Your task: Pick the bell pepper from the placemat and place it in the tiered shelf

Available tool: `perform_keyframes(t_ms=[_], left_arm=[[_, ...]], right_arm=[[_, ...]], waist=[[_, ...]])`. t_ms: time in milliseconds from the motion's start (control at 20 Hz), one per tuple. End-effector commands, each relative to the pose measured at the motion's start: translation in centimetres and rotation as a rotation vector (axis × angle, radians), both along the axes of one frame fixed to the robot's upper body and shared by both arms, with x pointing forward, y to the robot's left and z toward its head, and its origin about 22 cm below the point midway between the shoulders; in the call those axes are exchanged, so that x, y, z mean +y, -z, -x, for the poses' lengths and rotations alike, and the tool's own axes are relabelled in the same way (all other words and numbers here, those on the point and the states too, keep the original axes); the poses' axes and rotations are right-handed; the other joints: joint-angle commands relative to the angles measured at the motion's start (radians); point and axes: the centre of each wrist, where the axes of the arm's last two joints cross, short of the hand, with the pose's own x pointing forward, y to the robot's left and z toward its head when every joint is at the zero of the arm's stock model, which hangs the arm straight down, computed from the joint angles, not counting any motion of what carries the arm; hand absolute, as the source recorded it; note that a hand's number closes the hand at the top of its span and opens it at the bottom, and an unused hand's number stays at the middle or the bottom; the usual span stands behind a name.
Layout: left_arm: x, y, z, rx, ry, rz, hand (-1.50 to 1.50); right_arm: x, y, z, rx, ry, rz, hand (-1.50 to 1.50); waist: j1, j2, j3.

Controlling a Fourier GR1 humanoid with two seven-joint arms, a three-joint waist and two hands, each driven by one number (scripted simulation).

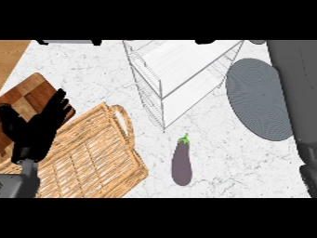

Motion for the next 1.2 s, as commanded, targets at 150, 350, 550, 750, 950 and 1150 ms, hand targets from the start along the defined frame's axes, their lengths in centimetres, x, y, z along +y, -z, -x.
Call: perform_keyframes(t_ms=[150,350,550,750,950,1150], left_arm=[[-0.5,5.0,2.0,0.195,-0.037,0.017,0.00],[-0.2,4.5,1.7,0.192,-0.025,0.018,0.00],[-0.3,6.0,3.0,0.190,-0.026,0.021,0.00],[-0.2,4.8,2.3,0.176,-0.024,0.024,0.00],[0.2,4.0,2.3,0.189,-0.028,0.020,0.00],[1.3,4.7,3.1,0.193,-0.043,0.027,0.00]], right_arm=[[1.3,1.5,-1.9,-0.039,-0.023,-0.040,1.50],[0.1,2.8,-3.0,-0.038,-0.067,-0.044,1.50],[0.2,2.6,-3.8,-0.017,-0.066,-0.047,1.50],[0.8,2.1,-4.0,-0.054,-0.071,0.043,1.50],[1.5,3.6,-4.9,0.092,0.045,-0.232,-1.50],[-0.4,1.9,-5.4,0.148,0.015,-0.348,-1.50]], waist=[[-0.009,0.011,-0.021],[-0.016,0.010,-0.020],[-0.014,0.010,-0.021],[-0.015,0.008,-0.021],[-0.010,0.006,-0.020],[-0.018,0.003,-0.020]])
